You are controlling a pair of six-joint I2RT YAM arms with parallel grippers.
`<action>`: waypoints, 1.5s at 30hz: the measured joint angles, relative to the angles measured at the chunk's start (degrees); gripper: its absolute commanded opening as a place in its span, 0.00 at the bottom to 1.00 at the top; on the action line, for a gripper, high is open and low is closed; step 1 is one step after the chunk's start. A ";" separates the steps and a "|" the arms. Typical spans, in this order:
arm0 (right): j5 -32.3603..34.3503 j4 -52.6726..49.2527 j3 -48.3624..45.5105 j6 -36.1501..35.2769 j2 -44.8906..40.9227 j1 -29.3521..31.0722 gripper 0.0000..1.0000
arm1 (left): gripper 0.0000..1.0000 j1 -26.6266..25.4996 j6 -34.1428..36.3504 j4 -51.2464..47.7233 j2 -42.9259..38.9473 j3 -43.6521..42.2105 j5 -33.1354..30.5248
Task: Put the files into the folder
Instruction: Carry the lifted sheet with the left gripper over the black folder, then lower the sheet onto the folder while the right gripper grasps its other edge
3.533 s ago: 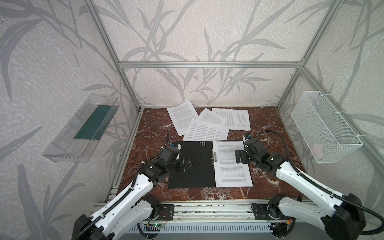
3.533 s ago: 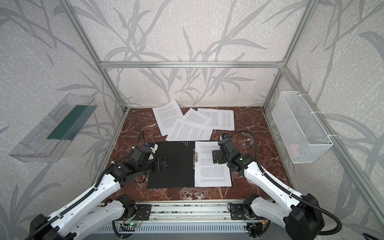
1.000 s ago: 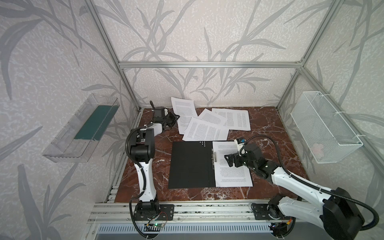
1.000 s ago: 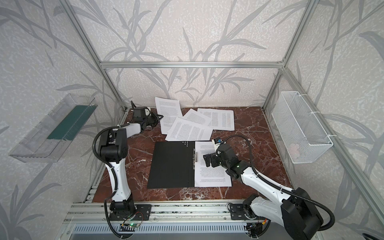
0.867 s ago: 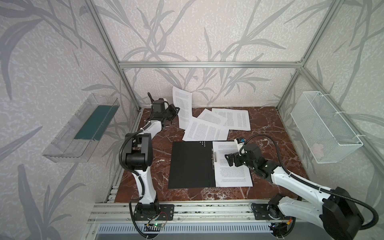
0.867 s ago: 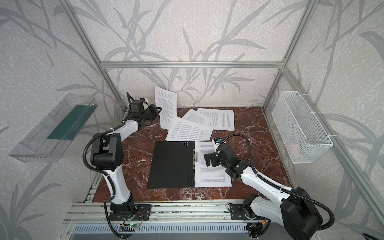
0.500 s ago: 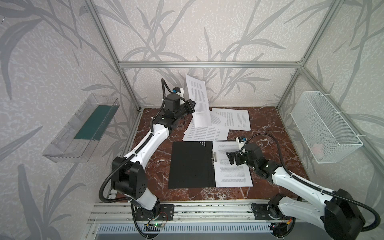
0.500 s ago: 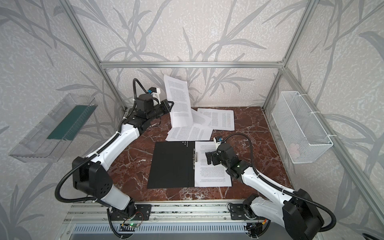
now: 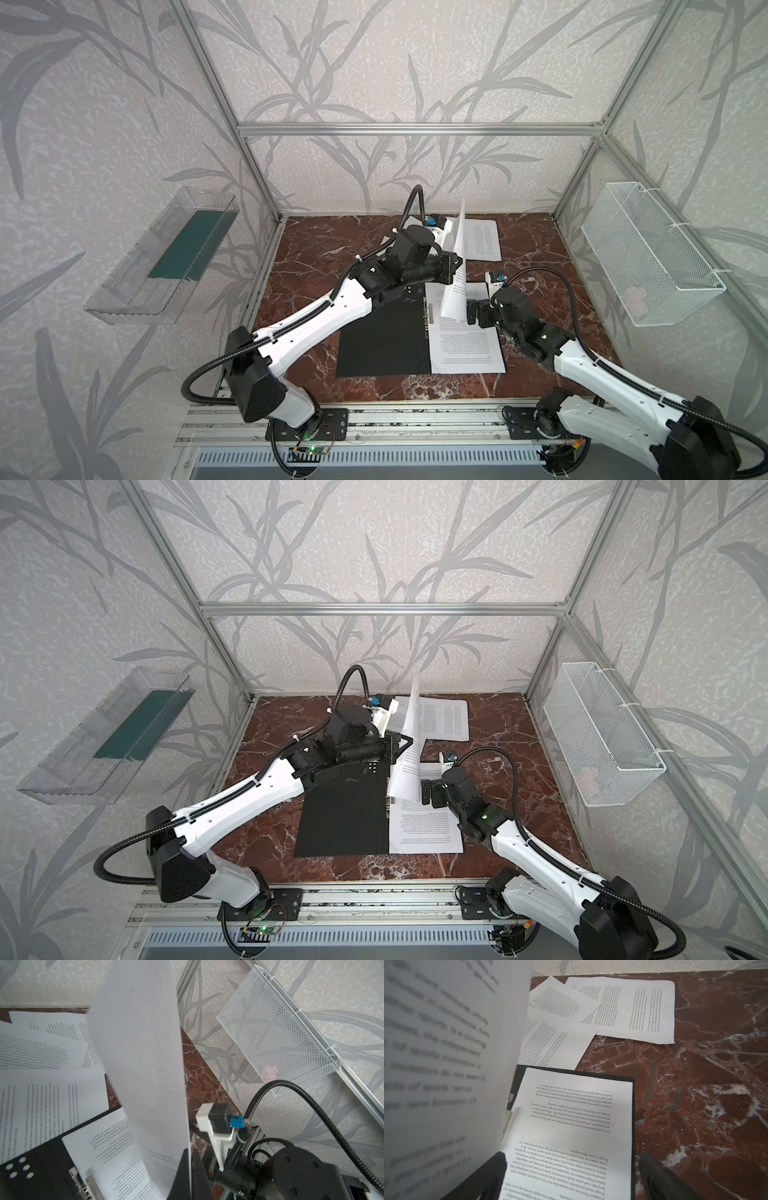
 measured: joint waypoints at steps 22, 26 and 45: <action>-18.08 0.42 2.62 1.38 9.44 -0.07 0.99 | 0.02 20.72 -10.73 -0.85 -3.10 -32.65 3.89; -24.09 3.63 2.69 2.14 13.62 -0.07 0.99 | 0.01 20.92 -8.26 -1.01 1.97 -32.94 4.09; -33.18 4.61 2.43 2.54 15.82 -5.51 0.99 | 0.01 20.92 -4.57 6.80 7.65 -35.43 10.67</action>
